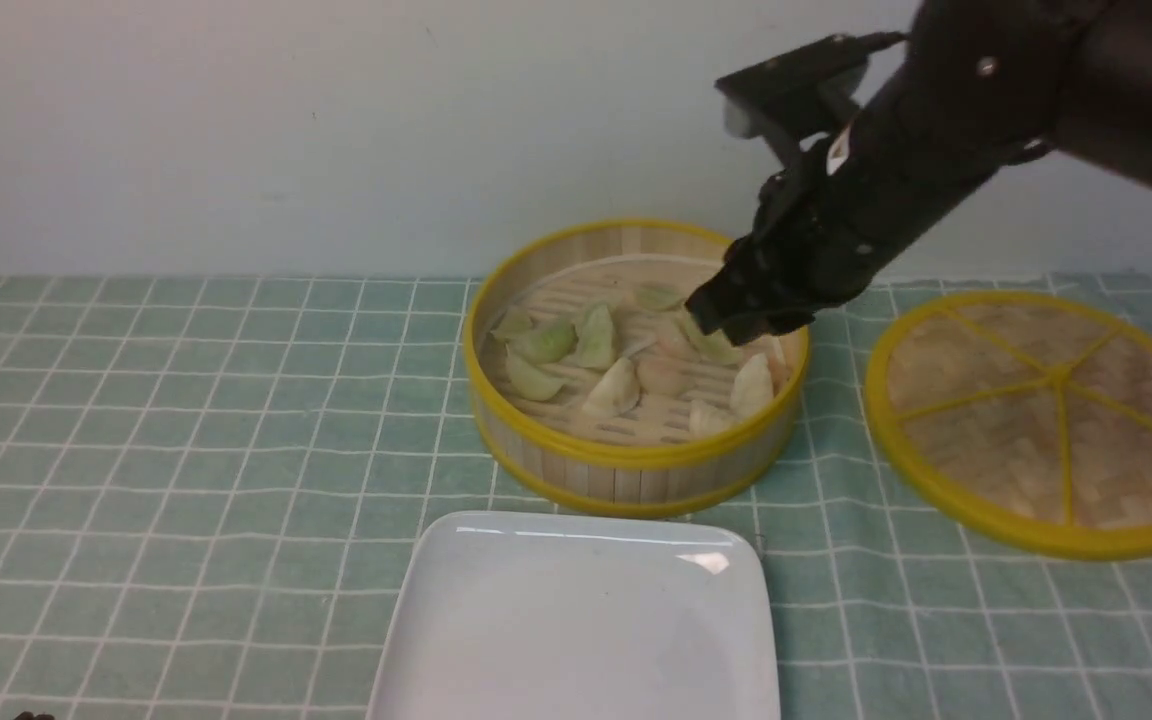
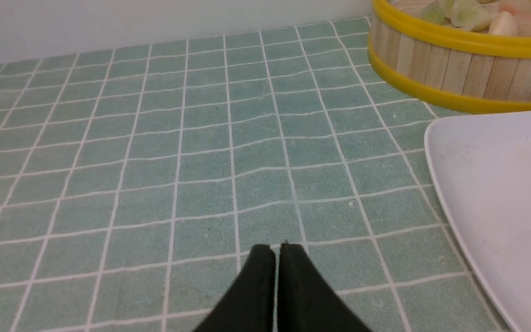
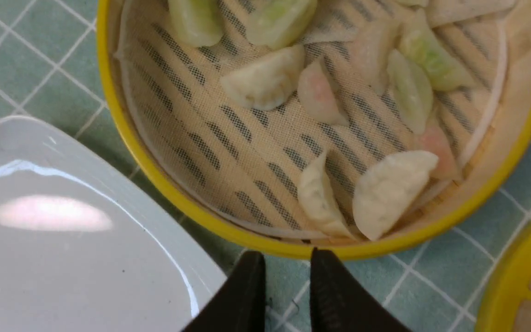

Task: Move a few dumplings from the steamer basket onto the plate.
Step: Use the right arm to grab a dumpling from inside the steamer

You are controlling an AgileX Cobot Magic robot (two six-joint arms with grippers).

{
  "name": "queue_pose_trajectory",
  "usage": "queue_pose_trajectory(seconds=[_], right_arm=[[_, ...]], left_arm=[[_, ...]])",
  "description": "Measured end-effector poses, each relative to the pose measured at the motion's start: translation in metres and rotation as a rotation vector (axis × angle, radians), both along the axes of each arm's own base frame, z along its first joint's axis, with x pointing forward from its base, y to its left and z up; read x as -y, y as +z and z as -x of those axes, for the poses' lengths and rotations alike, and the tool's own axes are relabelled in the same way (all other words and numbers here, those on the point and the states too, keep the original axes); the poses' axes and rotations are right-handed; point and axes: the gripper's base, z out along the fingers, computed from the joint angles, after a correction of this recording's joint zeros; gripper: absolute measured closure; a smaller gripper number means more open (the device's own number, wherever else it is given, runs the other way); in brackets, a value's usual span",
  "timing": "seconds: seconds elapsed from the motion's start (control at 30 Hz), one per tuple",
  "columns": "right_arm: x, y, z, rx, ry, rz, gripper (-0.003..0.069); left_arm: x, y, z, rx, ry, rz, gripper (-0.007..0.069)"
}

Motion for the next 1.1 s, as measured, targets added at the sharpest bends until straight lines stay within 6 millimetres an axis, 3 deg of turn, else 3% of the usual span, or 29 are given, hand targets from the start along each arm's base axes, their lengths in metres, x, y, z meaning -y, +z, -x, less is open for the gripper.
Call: queue_pose_trajectory(seconds=[0.23, 0.47, 0.6, 0.63, 0.67, 0.7, 0.73, 0.77, 0.87, 0.97, 1.1], right_arm=[[-0.022, -0.054, -0.035, -0.073, -0.012, 0.084, 0.0273], [-0.024, -0.100, -0.052, -0.141, -0.027, 0.202, 0.0222], [-0.025, -0.109, -0.053, -0.166, -0.046, 0.205, 0.0250], [-0.025, -0.110, -0.053, -0.172, -0.046, 0.206, 0.0319], [-0.025, -0.109, -0.053, -0.173, -0.047, 0.204, 0.0330], [-0.026, -0.109, -0.053, -0.186, -0.048, 0.207, 0.0468], [-0.026, -0.108, -0.053, -0.186, -0.048, 0.207, 0.0468], [-0.027, -0.104, -0.054, -0.186, -0.049, 0.206, 0.0512], [-0.029, -0.084, -0.055, -0.185, -0.055, 0.185, 0.0508], [-0.033, -0.041, -0.049, -0.122, -0.049, 0.103, 0.0508], [-0.036, 0.017, -0.022, -0.062, -0.022, -0.024, 0.0508]], left_arm=[[0.000, 0.000, 0.000, 0.000, 0.000, 0.000, 0.0631], [0.000, 0.000, 0.000, 0.000, 0.000, 0.000, 0.0631], [0.000, 0.000, 0.000, 0.000, 0.000, 0.000, 0.0631], [0.000, 0.000, 0.000, 0.000, 0.000, 0.000, 0.0631], [0.000, 0.000, 0.000, 0.000, 0.000, 0.000, 0.0631], [0.000, 0.000, 0.000, 0.000, 0.000, 0.000, 0.0631], [0.000, 0.000, 0.000, 0.000, 0.000, 0.000, 0.0631], [0.000, 0.000, 0.000, 0.000, 0.000, 0.000, 0.0631], [0.000, 0.000, 0.000, 0.000, 0.000, 0.000, 0.0631], [0.000, 0.000, 0.000, 0.000, 0.000, 0.000, 0.0631], [0.000, 0.000, 0.000, 0.000, 0.000, 0.000, 0.0631]])
